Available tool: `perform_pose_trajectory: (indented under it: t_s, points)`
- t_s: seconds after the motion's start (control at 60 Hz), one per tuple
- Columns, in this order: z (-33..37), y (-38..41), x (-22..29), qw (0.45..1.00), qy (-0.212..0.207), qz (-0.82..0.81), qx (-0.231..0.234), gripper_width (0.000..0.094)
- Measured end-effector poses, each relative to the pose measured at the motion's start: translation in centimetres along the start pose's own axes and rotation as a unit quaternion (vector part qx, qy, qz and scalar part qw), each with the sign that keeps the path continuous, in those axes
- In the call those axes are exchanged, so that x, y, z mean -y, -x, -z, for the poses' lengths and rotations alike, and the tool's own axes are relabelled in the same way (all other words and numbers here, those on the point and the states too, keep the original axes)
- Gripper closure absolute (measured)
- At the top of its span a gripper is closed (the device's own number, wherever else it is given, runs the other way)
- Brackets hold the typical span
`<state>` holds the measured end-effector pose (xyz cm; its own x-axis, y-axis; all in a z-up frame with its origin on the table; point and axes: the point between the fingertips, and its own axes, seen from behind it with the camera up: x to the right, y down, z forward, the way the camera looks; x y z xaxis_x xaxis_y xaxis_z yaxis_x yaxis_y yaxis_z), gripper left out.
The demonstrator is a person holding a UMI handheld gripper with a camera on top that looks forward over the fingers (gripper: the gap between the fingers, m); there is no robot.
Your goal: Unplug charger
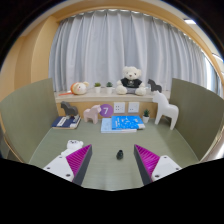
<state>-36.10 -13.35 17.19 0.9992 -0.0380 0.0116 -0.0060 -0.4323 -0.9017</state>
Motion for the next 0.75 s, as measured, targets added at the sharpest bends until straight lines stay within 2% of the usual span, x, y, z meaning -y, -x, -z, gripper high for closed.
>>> perform_pose_trajectory:
  t_s: [0.333,0.75]
  points:
    - [8.5,2.5,-3.7,1.0,0.0,-0.012,0.016,0.0091]
    - [11.9,3.6,-6.6,0.999,0.023,0.022,0.024,0.0094]
